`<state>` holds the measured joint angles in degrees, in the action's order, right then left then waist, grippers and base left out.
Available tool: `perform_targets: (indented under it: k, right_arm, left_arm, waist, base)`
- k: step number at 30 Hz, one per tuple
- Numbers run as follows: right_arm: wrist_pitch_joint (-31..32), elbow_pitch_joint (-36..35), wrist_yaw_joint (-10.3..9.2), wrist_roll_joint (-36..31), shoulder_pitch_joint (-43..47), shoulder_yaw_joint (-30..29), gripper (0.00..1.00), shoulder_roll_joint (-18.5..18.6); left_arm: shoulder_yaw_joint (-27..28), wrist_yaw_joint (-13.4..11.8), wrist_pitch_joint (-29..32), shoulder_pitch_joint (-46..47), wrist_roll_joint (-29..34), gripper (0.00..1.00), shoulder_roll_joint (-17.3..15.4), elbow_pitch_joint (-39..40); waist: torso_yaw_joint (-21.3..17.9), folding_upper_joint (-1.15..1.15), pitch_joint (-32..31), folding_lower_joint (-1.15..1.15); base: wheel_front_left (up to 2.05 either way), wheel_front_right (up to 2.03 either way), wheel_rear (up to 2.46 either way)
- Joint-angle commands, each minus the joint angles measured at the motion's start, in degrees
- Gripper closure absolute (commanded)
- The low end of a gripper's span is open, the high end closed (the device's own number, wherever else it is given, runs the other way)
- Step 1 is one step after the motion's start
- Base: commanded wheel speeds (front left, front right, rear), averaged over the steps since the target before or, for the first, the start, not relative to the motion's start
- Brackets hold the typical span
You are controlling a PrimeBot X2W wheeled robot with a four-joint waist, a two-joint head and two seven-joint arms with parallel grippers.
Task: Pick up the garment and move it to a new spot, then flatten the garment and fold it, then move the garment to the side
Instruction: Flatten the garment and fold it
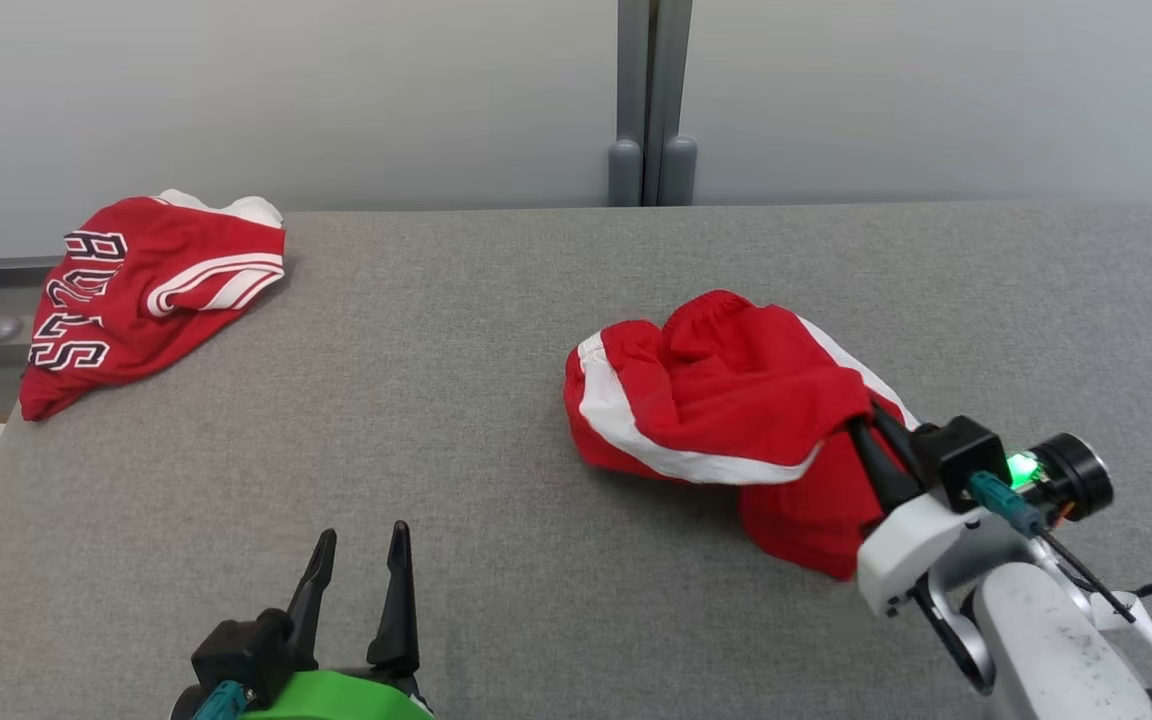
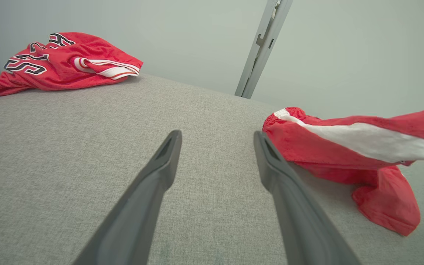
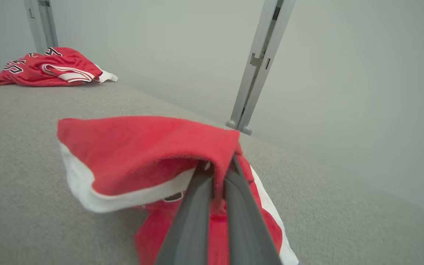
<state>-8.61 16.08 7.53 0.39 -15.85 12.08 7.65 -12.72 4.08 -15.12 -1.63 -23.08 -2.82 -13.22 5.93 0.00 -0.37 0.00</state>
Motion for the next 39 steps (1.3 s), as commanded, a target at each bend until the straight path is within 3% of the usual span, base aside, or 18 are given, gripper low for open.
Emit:
perform_targets:
  k: [1,8,19,21,22,23,30,39]
  right_arm:
    - [1.05,1.46,-0.08,-1.23,0.65,-1.83,1.00,1.27]
    - [3.51,7.67,-0.09,-4.08,-0.73,-8.13,1.00,4.47]
    - [-0.03,21.18,-0.08,-5.70,-8.37,-13.04,1.00,5.88]
    - [-1.27,23.28,-0.09,-6.65,-9.32,-13.72,0.91,5.90]
    - [-2.06,23.95,-0.08,-6.99,-9.61,-14.05,0.51,5.72]
    - [-2.91,24.82,-0.08,-7.31,-9.64,-14.51,0.00,5.21]
    - [-6.05,26.45,-0.08,-9.85,-7.35,-16.36,0.00,3.31]
    - [-6.61,19.04,-0.08,-11.01,-1.82,-18.79,0.00,0.44]
  left_arm:
    - [0.07,0.11,-0.05,0.14,0.56,0.00,-0.13,0.12]
    - [-0.11,0.40,-0.05,1.58,0.86,0.00,-0.13,-0.26]
    - [-0.86,0.84,-0.05,2.72,1.33,0.00,-0.13,-1.02]
    - [-0.99,0.86,-0.05,2.65,1.34,0.00,-0.13,-1.24]
    - [-1.03,0.85,-0.05,2.58,1.33,0.00,-0.13,-1.35]
    - [-1.01,0.79,-0.05,2.40,1.31,0.00,-0.13,-1.44]
    - [-0.75,0.52,-0.05,0.60,1.06,0.00,-0.13,-1.70]
    - [-0.36,0.27,-0.05,-0.62,0.93,0.00,-0.13,-0.99]
  waist:
    - [-0.17,0.00,0.77,0.00]
    - [0.13,0.00,3.31,0.00]
    - [1.34,0.00,5.57,0.00]
    - [1.44,0.00,5.40,0.00]
    - [1.46,0.00,5.25,0.00]
    - [1.40,0.00,4.99,0.00]
    - [-0.07,0.00,2.10,0.00]
    - [-2.39,0.00,-0.72,0.00]
  base:
    - [0.00,0.00,0.00]
    - [0.00,0.00,0.00]
    - [0.00,0.00,0.00]
    - [0.00,0.00,0.00]
    - [0.00,0.00,0.00]
    - [0.00,0.00,0.00]
    - [0.00,0.00,0.00]
    - [0.00,0.00,0.00]
